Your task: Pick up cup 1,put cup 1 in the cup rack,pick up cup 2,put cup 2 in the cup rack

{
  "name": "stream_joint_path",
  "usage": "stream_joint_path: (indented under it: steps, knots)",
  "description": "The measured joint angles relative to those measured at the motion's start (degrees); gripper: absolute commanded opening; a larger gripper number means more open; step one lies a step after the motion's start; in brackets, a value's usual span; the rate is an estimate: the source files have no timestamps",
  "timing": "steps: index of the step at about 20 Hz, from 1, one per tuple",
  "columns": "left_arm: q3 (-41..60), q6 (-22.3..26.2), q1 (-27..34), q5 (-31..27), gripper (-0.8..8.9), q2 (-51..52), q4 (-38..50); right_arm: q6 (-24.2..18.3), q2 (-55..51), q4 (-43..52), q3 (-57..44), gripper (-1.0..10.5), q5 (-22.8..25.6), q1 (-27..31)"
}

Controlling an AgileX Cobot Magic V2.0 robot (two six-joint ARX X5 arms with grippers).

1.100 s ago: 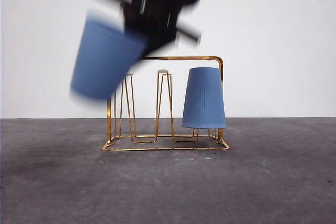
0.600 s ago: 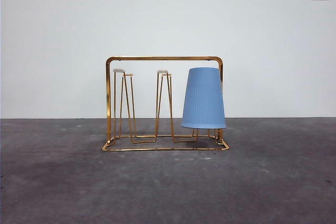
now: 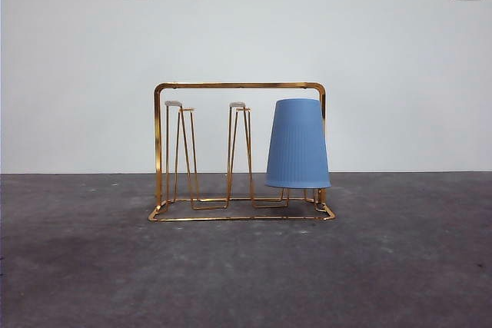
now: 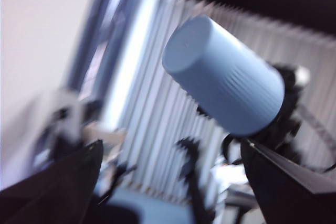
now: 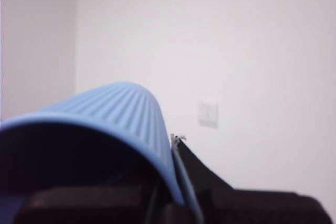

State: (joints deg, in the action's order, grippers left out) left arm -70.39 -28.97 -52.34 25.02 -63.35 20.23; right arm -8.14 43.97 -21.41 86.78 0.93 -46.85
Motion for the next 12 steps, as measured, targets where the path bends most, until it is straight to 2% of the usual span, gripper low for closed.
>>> stream_joint_path:
  steps: [5,9,12]
  knots:
    - [0.0,-10.9,0.0,5.9,4.42,-7.9,20.9,-2.0,-0.6,1.1,0.0,-0.1,-2.5,0.0]
    - [0.0,-20.6,0.0,6.8,4.42,-13.9,35.3,-2.4,0.4,1.6,0.0,-0.1,-5.7,0.0]
    - [0.0,-25.2,0.0,6.7,4.42,-16.5,41.6,-2.4,1.8,1.9,0.0,-0.1,-6.0,0.0]
